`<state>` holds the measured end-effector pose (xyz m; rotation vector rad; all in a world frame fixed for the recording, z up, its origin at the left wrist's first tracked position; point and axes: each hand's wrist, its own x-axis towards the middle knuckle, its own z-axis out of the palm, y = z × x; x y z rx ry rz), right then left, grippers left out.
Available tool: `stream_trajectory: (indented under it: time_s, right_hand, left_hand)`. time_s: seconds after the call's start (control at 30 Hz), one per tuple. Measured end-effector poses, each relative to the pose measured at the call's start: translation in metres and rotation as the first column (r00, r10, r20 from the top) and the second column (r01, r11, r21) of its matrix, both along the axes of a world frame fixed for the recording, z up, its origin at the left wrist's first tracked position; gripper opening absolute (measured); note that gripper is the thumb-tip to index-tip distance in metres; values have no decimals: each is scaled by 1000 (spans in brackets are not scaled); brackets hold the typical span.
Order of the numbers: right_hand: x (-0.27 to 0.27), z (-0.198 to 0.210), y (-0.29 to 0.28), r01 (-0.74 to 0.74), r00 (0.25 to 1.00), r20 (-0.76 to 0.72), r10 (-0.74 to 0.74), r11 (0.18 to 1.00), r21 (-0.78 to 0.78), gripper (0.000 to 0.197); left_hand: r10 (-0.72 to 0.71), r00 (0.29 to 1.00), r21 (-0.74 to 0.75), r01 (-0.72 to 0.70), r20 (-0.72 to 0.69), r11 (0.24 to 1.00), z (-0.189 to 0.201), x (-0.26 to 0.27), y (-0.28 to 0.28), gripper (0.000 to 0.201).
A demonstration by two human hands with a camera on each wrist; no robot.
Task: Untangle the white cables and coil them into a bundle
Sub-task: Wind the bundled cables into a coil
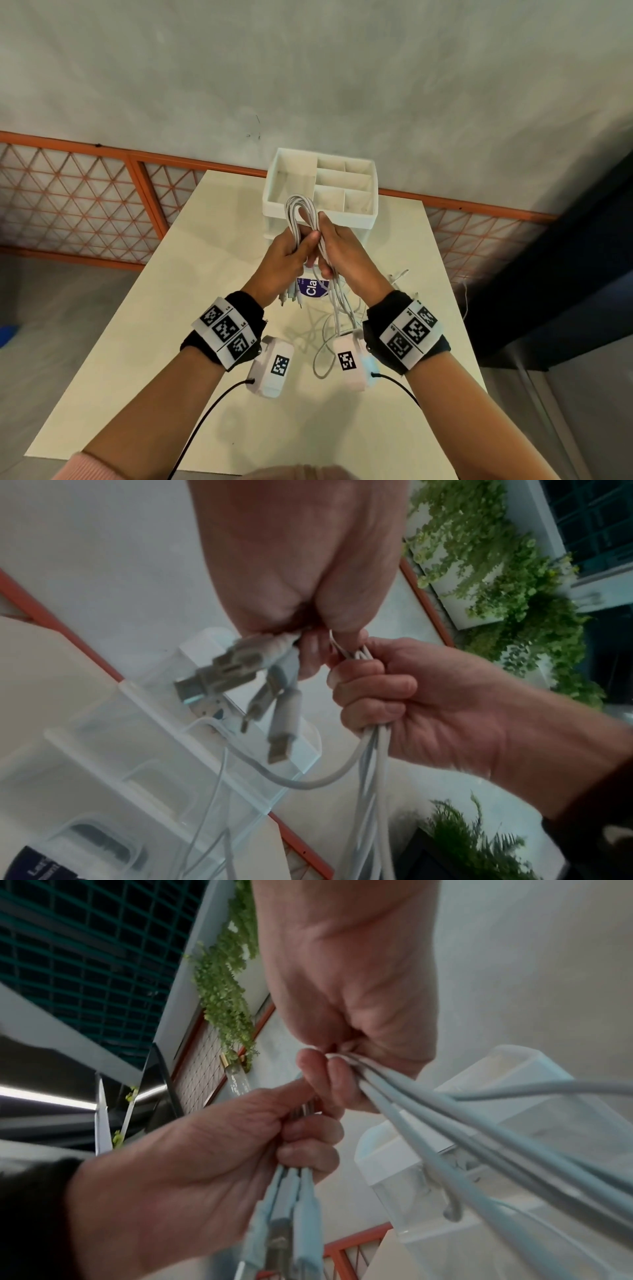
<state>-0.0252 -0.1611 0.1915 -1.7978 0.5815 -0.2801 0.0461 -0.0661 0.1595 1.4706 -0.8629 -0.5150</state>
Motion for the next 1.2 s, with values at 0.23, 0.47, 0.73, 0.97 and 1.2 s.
stream_trajectory:
  time_s: [0.23, 0.47, 0.73, 0.97, 1.2]
  right_hand:
    - [-2, 2, -6, -102, 994, 49, 99, 993, 54, 40]
    - [-3, 8, -12, -79, 995, 48, 86, 988, -129, 38]
    - [9, 32, -25, -46, 999, 1, 48, 973, -227, 55]
    - [21, 33, -22, 82, 991, 126, -39, 932, -354, 48]
    - [17, 12, -25, 51, 988, 154, -3, 949, -312, 50]
  left_hand:
    - [-84, 989, -33, 81, -120, 996, 0, 1, 7, 21]
    - [-107, 987, 16, 109, -117, 994, 7, -2, 7, 27]
    - [-161, 987, 143, 156, 27, 977, 3, -3, 4, 26]
    - [-235, 971, 155, 226, 42, 962, 11, -5, 8, 34]
    - [-307, 947, 91, 315, -94, 945, 8, -5, 12, 28]
